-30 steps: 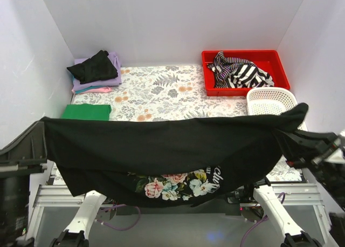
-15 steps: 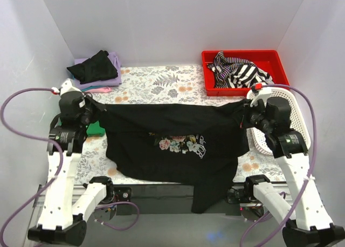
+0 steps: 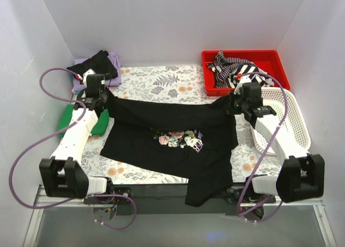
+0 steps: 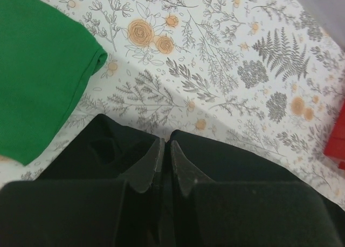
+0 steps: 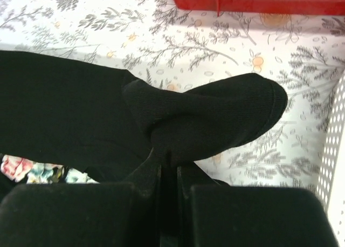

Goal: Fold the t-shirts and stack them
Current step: Flatten the tshirt out

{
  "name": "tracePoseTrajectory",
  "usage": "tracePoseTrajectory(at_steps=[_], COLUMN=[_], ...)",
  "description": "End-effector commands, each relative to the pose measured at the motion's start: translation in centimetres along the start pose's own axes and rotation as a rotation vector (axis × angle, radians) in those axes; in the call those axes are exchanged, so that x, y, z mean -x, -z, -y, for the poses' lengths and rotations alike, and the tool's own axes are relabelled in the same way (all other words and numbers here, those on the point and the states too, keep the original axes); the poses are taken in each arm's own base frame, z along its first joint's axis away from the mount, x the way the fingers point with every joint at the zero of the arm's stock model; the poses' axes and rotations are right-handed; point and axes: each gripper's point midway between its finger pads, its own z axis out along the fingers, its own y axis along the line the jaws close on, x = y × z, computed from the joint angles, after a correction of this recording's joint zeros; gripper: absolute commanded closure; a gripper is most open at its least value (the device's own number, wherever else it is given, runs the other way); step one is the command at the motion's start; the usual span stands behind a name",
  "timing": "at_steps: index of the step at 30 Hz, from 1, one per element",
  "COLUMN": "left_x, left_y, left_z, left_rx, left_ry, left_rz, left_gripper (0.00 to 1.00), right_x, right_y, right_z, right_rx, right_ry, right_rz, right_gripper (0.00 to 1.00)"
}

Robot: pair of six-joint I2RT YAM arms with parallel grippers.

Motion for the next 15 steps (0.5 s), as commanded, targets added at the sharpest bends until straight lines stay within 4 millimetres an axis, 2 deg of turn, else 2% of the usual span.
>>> tracePoseTrajectory(at_steps=[1,2,3,4,6,7,9,10,11,12,13,14,15], left_x=[3.2,3.6,3.0,2.9,3.8,2.6,2.9,1.8,1.4,1.9,2.0,1.4,1.3], left_y=[-2.8,-3.8,-5.4,-6.4,-7.9,-10.1,-11.8,-13.6,-14.4,-15.0,-15.5,-16.6,-17.0], left_z=[1.6,2.1,2.1,2.1,3.1,2.7,3.6,3.3,3.0,3.2,3.0,2.2,2.3], left_rx=[-0.007,-0.015,-0.005,0.004,-0.013,0.008,0.0,0.017,0.034,0.042,0.056,0.093,0.096], left_ry=[-0.008,-0.006,-0.011,-0.01,-0.006,-0.015,-0.024,-0.037,-0.044,-0.039,-0.036,-0.037,-0.041], left_rz=[0.096,0.11,0.089,0.081,0.098,0.054,0.042,0.007,-0.012,-0.002,0.0,-0.013,-0.023], left_gripper=[1.0,1.0,1.0,1.0,1.0,1.0,1.0,1.0,1.0,1.0,1.0,1.0,1.0], right_x=[5.8,5.6,5.6,4.8,5.4,4.5,4.8,4.0,3.8,4.3,3.7,3.5,3.7], right_y=[-2.3,-3.0,-3.7,-5.1,-6.3,-7.7,-8.8,-10.0,-10.4,-10.8,-11.5,-11.6,-11.6], right_z=[0.1,0.3,0.5,0.9,1.4,2.4,2.7,3.1,3.3,3.8,4.6,5.3,6.0], right_rx=[-0.017,-0.023,-0.027,-0.038,-0.06,-0.105,-0.125,-0.137,-0.143,-0.171,-0.213,-0.255,-0.297], right_ry=[0.025,0.025,0.019,0.013,0.014,0.001,-0.007,-0.022,-0.023,-0.022,-0.029,-0.043,-0.038], right_rz=[0.129,0.115,0.109,0.075,0.075,0.038,0.029,-0.003,-0.016,-0.011,-0.034,-0.04,-0.033], right_gripper=[0.99,0.99,0.99,0.99,0.99,0.99,0.99,0.99,0.99,0.99,0.99,0.99,0.99])
